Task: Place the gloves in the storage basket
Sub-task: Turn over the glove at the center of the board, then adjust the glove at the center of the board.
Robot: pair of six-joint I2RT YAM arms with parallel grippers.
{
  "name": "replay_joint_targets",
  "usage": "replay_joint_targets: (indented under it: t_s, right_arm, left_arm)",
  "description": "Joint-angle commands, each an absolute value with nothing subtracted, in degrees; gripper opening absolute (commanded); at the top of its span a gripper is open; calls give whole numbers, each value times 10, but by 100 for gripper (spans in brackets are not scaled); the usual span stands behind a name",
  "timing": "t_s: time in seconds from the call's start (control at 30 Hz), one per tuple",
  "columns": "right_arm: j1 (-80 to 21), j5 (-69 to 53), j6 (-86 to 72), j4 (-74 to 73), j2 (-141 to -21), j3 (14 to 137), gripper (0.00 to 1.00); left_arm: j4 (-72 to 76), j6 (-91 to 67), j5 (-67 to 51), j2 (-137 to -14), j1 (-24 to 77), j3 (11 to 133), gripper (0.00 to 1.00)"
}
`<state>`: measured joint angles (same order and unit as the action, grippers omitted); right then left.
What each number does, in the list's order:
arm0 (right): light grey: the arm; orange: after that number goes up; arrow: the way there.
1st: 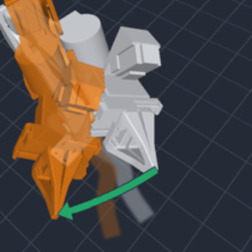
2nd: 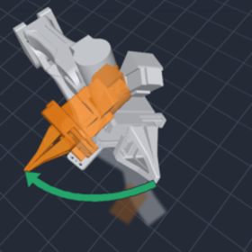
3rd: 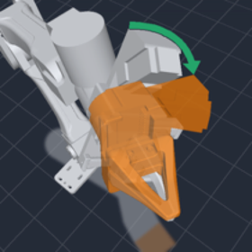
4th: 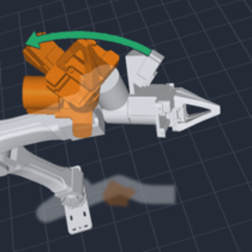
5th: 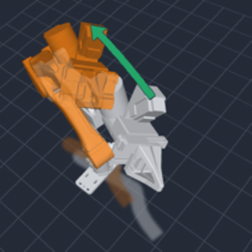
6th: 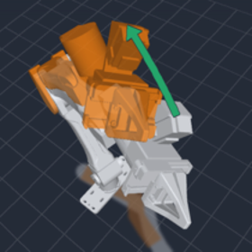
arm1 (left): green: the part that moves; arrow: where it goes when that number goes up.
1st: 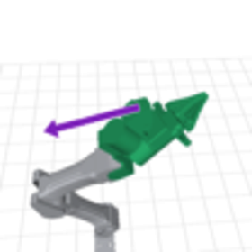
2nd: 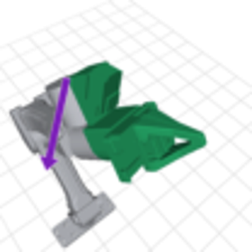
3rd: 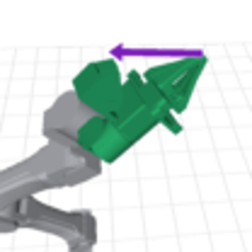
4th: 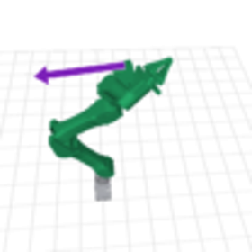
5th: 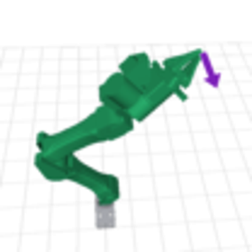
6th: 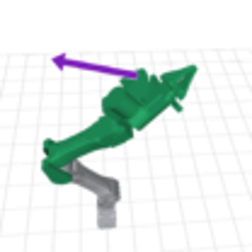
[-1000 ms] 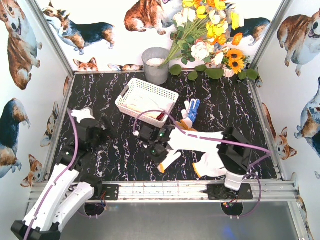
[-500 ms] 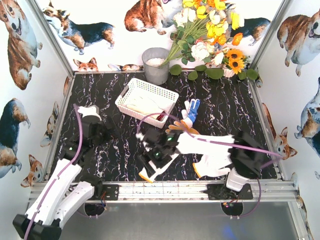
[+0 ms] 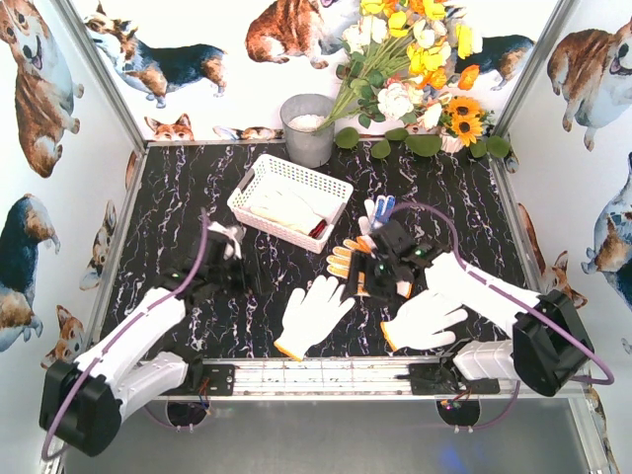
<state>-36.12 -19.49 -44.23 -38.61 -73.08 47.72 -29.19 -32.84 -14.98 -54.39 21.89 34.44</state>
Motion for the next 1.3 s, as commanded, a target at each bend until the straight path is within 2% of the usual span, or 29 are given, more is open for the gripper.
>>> replay_joint_targets:
  t_s: [0.0, 0.13, 0.3, 0.47, 0.77, 0.93, 1.07, 1.27]
  right_arm:
    - [-351, -212, -553, -332, -711, 413, 70]
    - [-351, -217, -614, -243, -703, 356, 65]
    - [-351, -224, -629, -177, -738, 329, 52]
    - [-352, -215, -610, -146, -777, 336, 45]
    - [-363, -216, -579, -92, -867, 374, 24]
    - [-373, -209, -555, -73, -918, 418, 15]
    - [-375, -212, -534, -55, -966, 456, 8]
    - [-381, -216, -509, -33, -1007, 494, 4]
  left_arm:
    - [-218, -382, -201, -567, 256, 304, 70]
    - [-152, -418, -212, -582, 275, 266, 63]
    - [-90, -449, -226, -612, 300, 238, 55]
    - [-60, -450, -244, -648, 313, 224, 48]
    - [-48, -439, -268, -698, 316, 224, 35]
    - [-55, -441, -270, -697, 315, 218, 27]
    - [-57, -444, -273, -689, 315, 211, 25]
    - [-25, -454, -299, -680, 315, 201, 25]
